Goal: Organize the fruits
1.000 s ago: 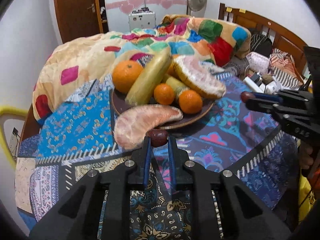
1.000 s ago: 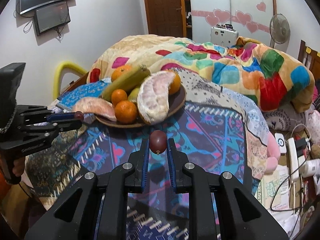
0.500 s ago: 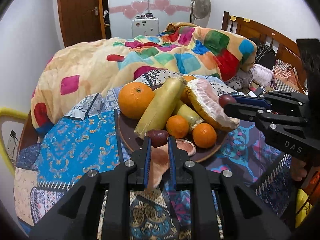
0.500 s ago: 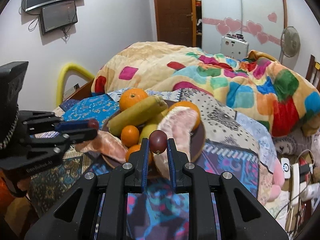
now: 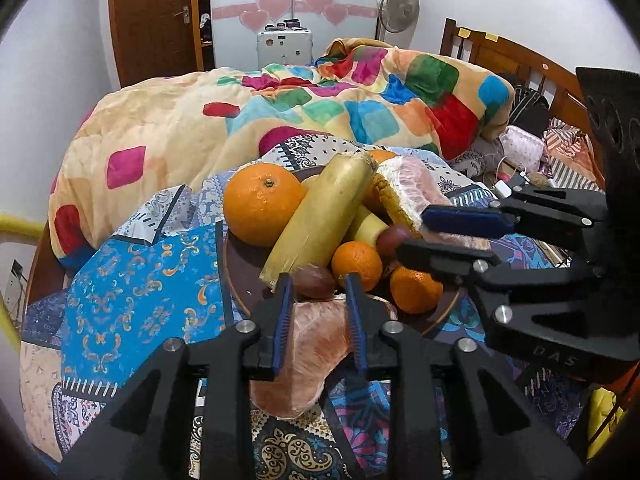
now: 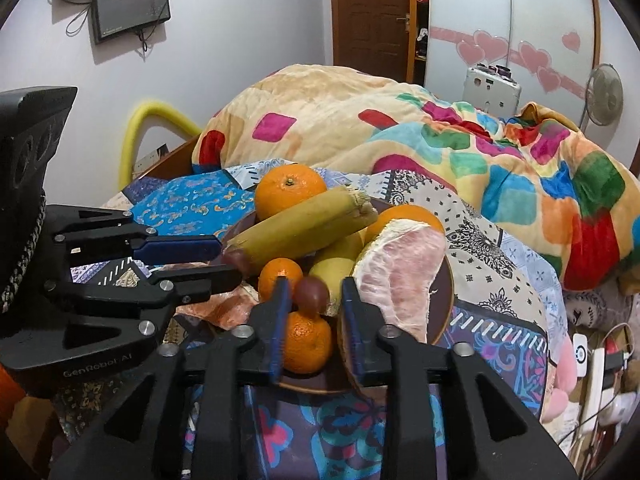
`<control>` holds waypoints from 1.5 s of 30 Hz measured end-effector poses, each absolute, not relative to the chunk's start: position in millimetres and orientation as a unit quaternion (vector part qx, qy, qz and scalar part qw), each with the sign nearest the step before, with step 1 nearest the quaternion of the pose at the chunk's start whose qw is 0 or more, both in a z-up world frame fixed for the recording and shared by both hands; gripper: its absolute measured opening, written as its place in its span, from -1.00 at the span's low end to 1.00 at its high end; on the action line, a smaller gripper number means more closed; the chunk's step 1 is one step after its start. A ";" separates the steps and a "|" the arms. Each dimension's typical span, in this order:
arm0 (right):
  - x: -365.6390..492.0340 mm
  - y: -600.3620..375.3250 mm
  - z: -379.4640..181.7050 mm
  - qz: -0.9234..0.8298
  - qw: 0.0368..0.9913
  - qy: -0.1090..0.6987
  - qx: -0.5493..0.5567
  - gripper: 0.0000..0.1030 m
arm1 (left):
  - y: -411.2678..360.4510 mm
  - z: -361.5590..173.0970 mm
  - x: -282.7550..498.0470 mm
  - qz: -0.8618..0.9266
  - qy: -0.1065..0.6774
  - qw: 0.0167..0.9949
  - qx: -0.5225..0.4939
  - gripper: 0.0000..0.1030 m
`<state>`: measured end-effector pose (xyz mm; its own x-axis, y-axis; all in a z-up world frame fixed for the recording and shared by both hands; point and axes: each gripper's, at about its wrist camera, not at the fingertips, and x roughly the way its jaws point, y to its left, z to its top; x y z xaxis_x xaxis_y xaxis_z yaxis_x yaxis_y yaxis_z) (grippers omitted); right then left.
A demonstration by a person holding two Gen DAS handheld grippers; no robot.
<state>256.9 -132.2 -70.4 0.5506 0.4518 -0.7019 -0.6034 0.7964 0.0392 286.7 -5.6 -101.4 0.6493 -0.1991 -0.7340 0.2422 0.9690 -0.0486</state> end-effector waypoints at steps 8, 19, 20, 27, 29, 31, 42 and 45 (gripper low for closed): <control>246.8 -144.9 -48.3 0.290 0.891 0.338 -0.086 -0.33 | -0.2 -80.3 266.7 -0.100 0.369 0.924 0.026 -0.44; 166.9 -180.1 28.9 0.270 0.931 0.243 -0.037 -0.33 | -9.2 11.7 165.7 -0.075 0.234 0.969 0.025 -0.44; 160.4 -182.4 34.1 0.270 0.934 0.234 -0.032 -0.33 | -11.3 18.2 154.8 -0.072 0.221 0.972 0.029 -0.44; 80.0 -198.4 80.2 0.262 0.954 0.144 -0.008 -0.26 | -21.7 54.3 76.4 -0.061 0.146 0.987 0.027 0.09; 64.5 -199.3 84.7 0.258 0.958 0.127 -0.005 -0.05 | -23.7 61.5 55.3 -0.056 0.128 0.990 0.026 0.23; 49.1 -200.4 88.3 0.253 0.961 0.111 0.000 0.09 | -24.6 65.7 40.9 -0.054 0.120 0.991 0.022 0.31; 8.4 -210.2 93.3 0.224 0.972 0.075 0.006 0.88 | -21.3 74.9 -7.8 -0.048 0.095 0.994 -0.001 0.97; 3.9 -210.7 89.8 0.212 0.975 0.070 0.000 0.99 | -21.3 75.0 -12.9 -0.043 0.090 0.995 -0.001 0.98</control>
<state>3.9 -210.7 89.8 0.8999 0.4139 -0.1371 -0.4140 0.9098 0.0295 -12.9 -21.3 75.0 0.9801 -0.0854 -0.1795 0.0850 0.9963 -0.0098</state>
